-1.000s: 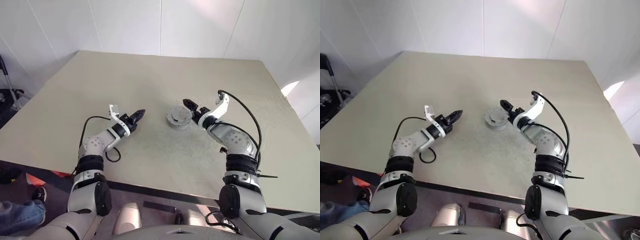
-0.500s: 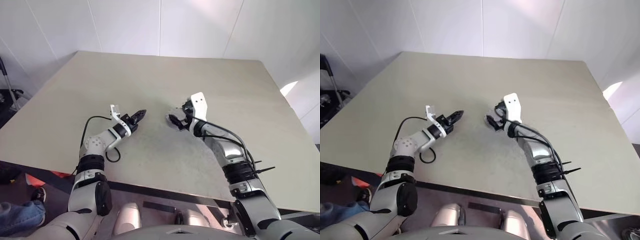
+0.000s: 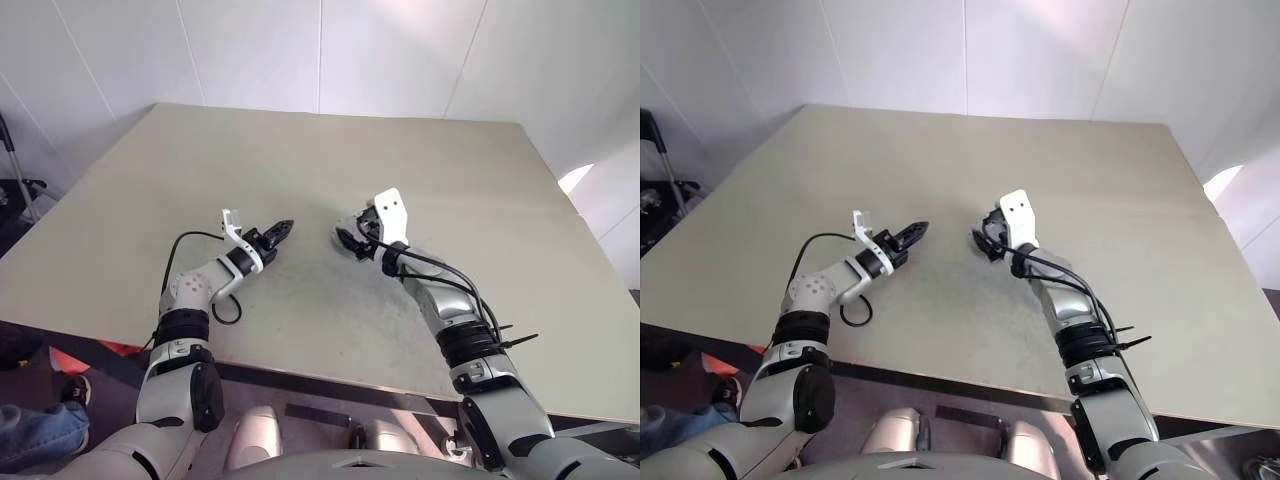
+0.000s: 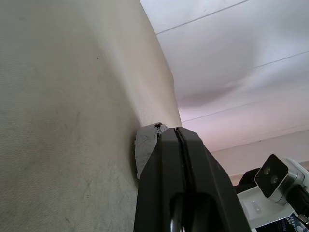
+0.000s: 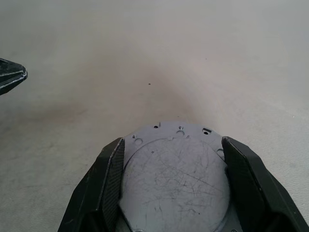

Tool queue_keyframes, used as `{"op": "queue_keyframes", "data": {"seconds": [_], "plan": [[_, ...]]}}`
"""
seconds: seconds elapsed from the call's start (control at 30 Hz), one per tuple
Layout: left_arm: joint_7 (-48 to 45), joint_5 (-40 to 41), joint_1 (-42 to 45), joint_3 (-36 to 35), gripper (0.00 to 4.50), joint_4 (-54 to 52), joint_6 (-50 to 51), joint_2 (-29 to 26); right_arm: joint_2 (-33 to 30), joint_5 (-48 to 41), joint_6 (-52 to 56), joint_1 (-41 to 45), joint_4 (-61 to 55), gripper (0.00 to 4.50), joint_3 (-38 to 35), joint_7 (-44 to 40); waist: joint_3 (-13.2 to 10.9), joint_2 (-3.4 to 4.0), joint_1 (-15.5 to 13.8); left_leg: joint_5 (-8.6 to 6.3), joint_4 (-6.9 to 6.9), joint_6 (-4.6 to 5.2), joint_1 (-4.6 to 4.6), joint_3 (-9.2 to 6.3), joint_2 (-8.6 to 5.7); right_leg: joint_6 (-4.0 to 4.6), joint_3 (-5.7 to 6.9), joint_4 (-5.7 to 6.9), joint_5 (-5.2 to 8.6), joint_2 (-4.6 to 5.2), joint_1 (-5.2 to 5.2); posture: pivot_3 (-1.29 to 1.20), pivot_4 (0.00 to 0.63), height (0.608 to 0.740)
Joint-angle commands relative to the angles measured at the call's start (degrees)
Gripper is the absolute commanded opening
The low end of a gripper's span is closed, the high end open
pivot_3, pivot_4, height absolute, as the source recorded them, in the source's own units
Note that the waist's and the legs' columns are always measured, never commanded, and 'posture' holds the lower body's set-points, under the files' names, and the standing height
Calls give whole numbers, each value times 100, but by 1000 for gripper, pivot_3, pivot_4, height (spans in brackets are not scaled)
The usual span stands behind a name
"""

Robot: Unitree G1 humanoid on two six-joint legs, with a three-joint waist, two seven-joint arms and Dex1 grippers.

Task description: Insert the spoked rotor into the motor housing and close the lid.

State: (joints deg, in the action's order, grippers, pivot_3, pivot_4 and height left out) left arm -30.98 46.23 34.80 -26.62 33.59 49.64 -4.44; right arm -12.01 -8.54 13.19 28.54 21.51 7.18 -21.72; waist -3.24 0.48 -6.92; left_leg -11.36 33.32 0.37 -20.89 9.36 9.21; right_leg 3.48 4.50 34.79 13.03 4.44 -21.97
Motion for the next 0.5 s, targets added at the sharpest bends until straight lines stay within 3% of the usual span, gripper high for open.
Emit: {"op": "queue_keyframes", "data": {"seconds": [0.03, 0.3, 0.5], "plan": [[-56, 57, 89, 37, 0, -100, -57, -11, 13, 5, 129, 9, -22, 3077, -138, -45, 0, 0, 0, 0, 0, 0, 0, 0, 0, 0, 0, 0, 0, 0, 0, 0, 0, 740], [-44, 66, 63, 44, 0, -116, -44, -5, 164, -441, 514, 206, -577, 3077, -527, -220, -2, -3, -2, 2, 2, 12, -6, 0, 1, 2, 0, -1, -1, 0, -4, 0, 0, 740], [-45, 67, 63, 47, 0, -116, -47, -9, 169, -205, 369, 260, -323, 3077, -465, -210, -2, -3, -2, 6, 1, 23, -13, 1, 2, 2, 0, -2, -1, -1, -11, 0, 0, 740]]}}
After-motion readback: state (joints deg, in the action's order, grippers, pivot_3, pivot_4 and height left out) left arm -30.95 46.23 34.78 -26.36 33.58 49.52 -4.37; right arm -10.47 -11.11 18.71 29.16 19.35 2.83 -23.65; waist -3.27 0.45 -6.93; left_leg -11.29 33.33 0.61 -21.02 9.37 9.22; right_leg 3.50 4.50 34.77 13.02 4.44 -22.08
